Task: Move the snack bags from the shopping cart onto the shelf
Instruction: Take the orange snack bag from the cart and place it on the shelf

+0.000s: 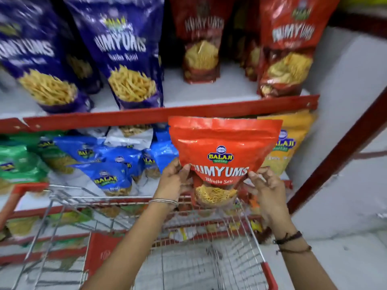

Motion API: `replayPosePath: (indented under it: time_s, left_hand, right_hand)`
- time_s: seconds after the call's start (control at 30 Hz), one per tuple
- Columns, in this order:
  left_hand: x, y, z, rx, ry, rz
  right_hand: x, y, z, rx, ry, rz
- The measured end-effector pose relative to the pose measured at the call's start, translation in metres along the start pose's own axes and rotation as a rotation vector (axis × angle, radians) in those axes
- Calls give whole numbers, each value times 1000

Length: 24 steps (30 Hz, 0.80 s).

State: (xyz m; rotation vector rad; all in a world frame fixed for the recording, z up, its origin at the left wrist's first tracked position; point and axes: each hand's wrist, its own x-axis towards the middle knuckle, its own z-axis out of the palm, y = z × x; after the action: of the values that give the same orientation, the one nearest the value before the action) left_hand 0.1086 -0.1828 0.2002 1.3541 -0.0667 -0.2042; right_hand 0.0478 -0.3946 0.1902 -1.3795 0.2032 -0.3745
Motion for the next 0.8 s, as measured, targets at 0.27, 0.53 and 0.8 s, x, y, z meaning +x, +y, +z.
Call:
replayPosePath:
  time_s: [0.27, 0.53, 0.8]
  left_hand:
    - [26, 128, 39, -85, -98, 383]
    - [112, 165, 52, 3, 28, 519]
    - [179, 188, 60, 36, 158, 292]
  right_hand:
    - [60, -125, 24, 156, -98, -340]
    - [164, -147, 53, 185, -91, -435]
    - [248, -138, 83, 158, -111, -255]
